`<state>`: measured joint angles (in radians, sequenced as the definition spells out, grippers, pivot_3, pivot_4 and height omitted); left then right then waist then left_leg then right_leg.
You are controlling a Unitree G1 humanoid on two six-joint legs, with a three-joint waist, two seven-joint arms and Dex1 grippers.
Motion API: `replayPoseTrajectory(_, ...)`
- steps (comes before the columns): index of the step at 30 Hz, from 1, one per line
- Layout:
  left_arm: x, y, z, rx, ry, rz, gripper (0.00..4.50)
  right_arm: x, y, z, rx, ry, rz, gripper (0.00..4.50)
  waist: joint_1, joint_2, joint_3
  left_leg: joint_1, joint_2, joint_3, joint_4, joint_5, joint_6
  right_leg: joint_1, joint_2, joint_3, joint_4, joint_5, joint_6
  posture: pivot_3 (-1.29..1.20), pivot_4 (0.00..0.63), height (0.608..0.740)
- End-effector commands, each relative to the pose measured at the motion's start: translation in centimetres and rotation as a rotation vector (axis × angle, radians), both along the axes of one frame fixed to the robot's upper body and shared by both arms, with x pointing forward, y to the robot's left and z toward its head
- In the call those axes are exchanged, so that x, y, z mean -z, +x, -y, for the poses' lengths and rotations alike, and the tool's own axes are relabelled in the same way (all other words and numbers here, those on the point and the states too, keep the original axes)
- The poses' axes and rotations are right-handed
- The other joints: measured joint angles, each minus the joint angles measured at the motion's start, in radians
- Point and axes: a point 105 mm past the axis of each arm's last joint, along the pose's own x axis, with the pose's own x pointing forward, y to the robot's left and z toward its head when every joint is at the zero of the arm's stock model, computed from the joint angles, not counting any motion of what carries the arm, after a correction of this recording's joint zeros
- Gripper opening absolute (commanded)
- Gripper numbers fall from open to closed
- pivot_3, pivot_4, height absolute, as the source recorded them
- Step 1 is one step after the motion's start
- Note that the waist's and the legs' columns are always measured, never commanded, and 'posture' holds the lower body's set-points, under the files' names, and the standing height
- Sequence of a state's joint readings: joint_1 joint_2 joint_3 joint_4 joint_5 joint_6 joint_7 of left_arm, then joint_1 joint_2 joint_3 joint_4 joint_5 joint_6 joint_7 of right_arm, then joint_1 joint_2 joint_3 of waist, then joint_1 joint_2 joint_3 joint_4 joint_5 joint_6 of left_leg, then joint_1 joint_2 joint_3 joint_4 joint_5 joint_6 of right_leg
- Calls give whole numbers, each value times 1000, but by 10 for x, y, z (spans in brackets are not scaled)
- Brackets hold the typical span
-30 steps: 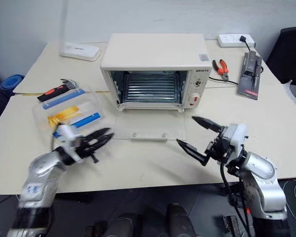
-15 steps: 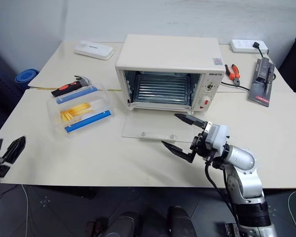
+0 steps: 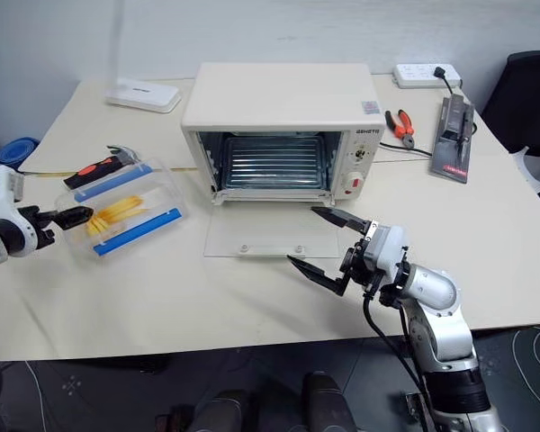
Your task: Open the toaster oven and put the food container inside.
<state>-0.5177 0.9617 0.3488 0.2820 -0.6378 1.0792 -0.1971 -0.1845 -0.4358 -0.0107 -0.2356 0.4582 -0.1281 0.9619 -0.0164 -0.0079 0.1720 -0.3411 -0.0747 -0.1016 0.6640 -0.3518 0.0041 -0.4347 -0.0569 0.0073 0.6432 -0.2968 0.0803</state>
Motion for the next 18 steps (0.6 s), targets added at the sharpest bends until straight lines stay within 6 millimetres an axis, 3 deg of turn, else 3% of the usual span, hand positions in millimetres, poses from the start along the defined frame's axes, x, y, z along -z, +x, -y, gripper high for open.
replayPoseTrajectory(1, -14, 1, -6, -7, 43, 13, 4471, -8, -4, 0, 22, 22, 38, 4500, 2, 0, 0, -1, 0, 0, 1, 0, 0, -1, 0, 0, 0, 0, 0, 0, 150, 740)
replayPoseTrajectory(5, -9, 4, -2, 3, 19, -2, 3625, -4, -3, 3, 49, 31, 34, 4500, 7, 0, 0, -2, 0, 0, 3, 1, -1, -2, 0, 1, 0, 0, 0, 0, 150, 740)
replayPoseTrajectory(8, -9, 7, 0, 13, 8, 5, 2717, 0, -3, 4, 56, 30, 36, 4500, 13, 0, 0, -2, 0, 0, 2, 1, -1, -3, 0, 1, 1, 0, 0, 0, 150, 740)
replayPoseTrajectory(16, -27, 4, 5, 73, -15, 76, 384, 11, 2, 14, 78, 11, 40, 4500, 12, -1, 0, -11, 0, 0, 8, 1, -1, -11, 0, 0, 4, 0, 0, 0, 150, 740)
replayPoseTrajectory(18, -36, 0, 5, 86, -22, 110, 130, 11, 4, 20, 108, 20, 37, 4500, 12, -1, 0, -11, 0, 0, 9, 1, -1, -11, 0, 0, 4, 0, 0, 0, 150, 740)
